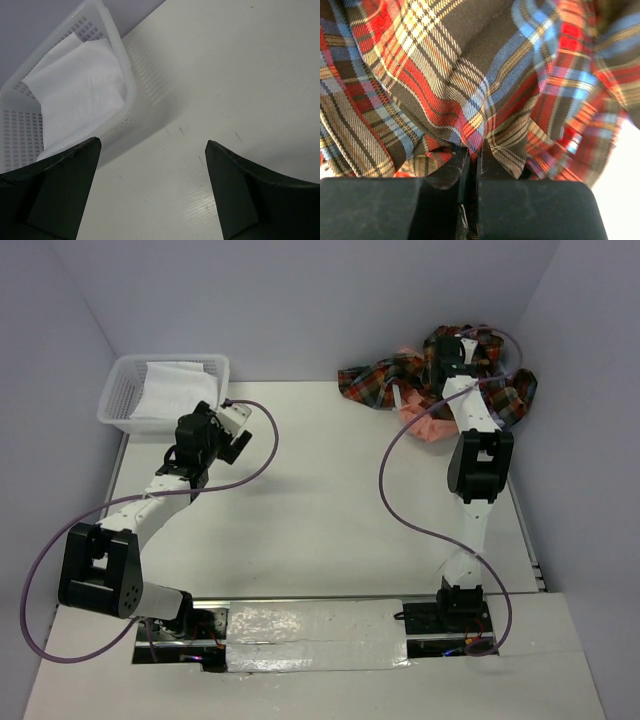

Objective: Fold and stack the long sleeve shirts
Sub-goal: Grab the shirt from the pile, then move the shirt to the center of the board, then flatten the shirt out

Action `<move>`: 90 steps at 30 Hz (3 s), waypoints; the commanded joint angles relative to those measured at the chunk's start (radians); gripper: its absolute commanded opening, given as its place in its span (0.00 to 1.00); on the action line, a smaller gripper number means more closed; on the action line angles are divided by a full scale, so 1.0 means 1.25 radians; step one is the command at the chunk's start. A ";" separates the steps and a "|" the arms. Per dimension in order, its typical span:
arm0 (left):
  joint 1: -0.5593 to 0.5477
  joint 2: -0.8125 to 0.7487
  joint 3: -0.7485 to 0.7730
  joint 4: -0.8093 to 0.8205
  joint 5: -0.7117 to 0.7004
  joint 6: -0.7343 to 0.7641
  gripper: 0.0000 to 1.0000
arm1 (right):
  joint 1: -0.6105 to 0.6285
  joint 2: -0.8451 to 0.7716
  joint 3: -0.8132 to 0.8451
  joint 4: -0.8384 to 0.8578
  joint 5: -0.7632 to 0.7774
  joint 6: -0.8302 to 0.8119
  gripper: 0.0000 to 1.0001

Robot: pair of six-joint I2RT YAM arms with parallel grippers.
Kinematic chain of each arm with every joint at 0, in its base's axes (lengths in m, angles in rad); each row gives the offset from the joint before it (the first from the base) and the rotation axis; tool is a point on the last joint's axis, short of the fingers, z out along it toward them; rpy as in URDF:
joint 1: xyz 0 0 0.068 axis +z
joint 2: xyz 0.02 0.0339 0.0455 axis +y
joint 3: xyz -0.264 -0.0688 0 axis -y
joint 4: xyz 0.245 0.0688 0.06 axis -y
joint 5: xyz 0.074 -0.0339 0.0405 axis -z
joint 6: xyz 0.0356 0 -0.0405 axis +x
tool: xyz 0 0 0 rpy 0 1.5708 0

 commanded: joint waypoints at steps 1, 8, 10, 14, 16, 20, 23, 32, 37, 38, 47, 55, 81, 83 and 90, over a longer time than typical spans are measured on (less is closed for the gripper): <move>0.002 0.002 0.031 0.002 -0.009 -0.034 0.99 | 0.001 -0.178 -0.066 0.051 0.060 -0.023 0.00; 0.003 -0.001 0.059 -0.014 -0.004 -0.106 0.99 | 0.077 -0.507 -0.292 0.234 0.090 -0.195 0.00; 0.004 -0.001 0.074 -0.026 0.005 -0.139 0.99 | 0.094 -0.604 -0.338 0.323 0.105 -0.239 0.00; 0.006 -0.006 0.106 -0.025 0.018 -0.183 0.99 | 0.099 -0.699 -0.364 0.389 0.051 -0.278 0.00; 0.006 -0.009 0.117 -0.028 0.016 -0.200 0.99 | 0.121 -0.740 -0.350 0.382 0.019 -0.299 0.00; 0.019 -0.024 0.158 -0.050 0.006 -0.271 0.99 | 0.211 -0.820 -0.317 0.440 -0.049 -0.424 0.00; 0.050 -0.030 0.197 -0.077 0.018 -0.343 0.99 | 0.333 -0.845 -0.194 0.391 -0.166 -0.481 0.00; 0.161 -0.075 0.302 -0.173 0.039 -0.376 0.99 | 0.583 -0.801 -0.086 0.414 -0.415 -0.248 0.00; 0.221 -0.109 0.306 -0.182 0.039 -0.377 0.99 | 0.574 -0.611 0.004 0.256 -0.186 -0.186 0.00; 0.225 -0.123 0.301 -0.180 0.039 -0.376 0.99 | 0.569 -0.584 0.010 0.199 -0.154 -0.186 0.00; 0.224 -0.123 0.306 -0.262 0.170 -0.252 0.99 | 0.349 -0.137 0.316 -0.270 -0.451 0.057 1.00; 0.114 -0.147 0.190 -0.496 0.310 0.083 0.79 | 0.347 -0.540 -0.465 0.084 -0.420 0.013 0.48; -0.158 0.115 -0.001 -0.439 0.157 0.275 0.49 | 0.450 -0.553 -1.001 0.263 -0.595 0.129 0.63; -0.154 0.126 0.005 -0.452 0.162 0.281 0.22 | 0.452 -0.518 -0.990 0.270 -0.600 0.127 0.49; -0.130 0.078 0.081 -0.494 0.176 0.260 0.00 | 0.391 -0.527 -0.893 0.227 -0.515 0.119 0.00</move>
